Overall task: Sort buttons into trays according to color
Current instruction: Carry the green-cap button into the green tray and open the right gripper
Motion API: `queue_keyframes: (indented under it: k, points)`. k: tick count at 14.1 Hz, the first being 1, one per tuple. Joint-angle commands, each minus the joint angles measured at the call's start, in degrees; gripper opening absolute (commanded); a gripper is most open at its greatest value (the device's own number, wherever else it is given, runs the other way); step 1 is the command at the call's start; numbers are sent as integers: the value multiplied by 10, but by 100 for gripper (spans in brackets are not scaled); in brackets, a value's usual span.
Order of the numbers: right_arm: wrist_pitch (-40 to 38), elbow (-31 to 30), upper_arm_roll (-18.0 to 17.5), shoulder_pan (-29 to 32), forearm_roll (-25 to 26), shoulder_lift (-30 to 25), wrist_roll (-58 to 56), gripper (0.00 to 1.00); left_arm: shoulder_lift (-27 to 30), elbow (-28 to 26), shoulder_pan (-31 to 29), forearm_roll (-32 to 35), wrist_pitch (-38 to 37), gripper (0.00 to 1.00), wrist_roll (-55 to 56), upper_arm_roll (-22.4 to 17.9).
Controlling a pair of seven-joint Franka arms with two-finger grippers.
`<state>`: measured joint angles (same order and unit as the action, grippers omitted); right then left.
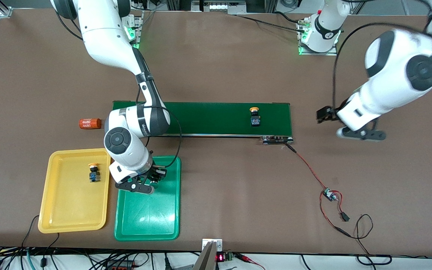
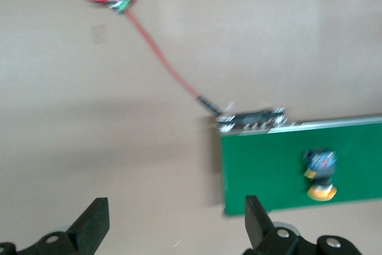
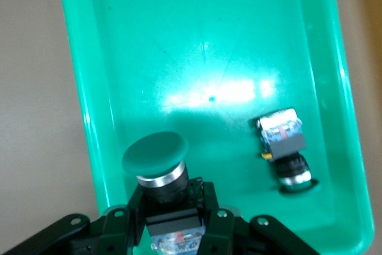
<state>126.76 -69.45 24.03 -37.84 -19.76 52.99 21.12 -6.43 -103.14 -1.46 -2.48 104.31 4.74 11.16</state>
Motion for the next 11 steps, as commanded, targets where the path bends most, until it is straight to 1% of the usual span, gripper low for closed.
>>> queue_keyframes:
  k: [1, 2, 3, 4, 5, 6, 7, 8, 10, 11]
  points:
    - [10, 34, -9, 20, -8, 40, -25, 0, 71, -7, 36, 27, -46, 100, -25, -49]
    - [15, 34, -20, 24, -8, 44, -24, 0, 91, -6, 37, 29, -46, 100, -25, -58]
    - [16, 34, -34, 36, -8, 47, -24, 6, 112, -3, 37, 30, -45, 100, -24, -68]
    - [16, 34, -44, 43, -8, 52, -24, 30, 113, 7, 36, 30, -45, 100, -25, -68]
    - [16, 34, -47, 48, -8, 54, -25, 84, 106, 30, 28, 30, -48, 100, -25, -68]
    - [9, 33, -47, 48, -8, 51, -25, 100, 98, 44, 22, 28, -50, 100, -26, -69]
    - [7, 32, -47, 47, -7, 47, -23, 100, 95, 57, 16, 30, -56, 100, -25, -69]
    - [0, 32, -46, 46, -7, 37, -22, 100, 86, 75, 16, 30, -78, 100, -25, -69]
    - [-13, 32, -43, 47, -5, 19, -21, 100, 58, 144, 16, 29, -179, 100, -26, -68]
    - [-26, 32, -40, 46, -3, 4, -21, 100, 44, 166, 16, 31, -207, 100, -30, -69]
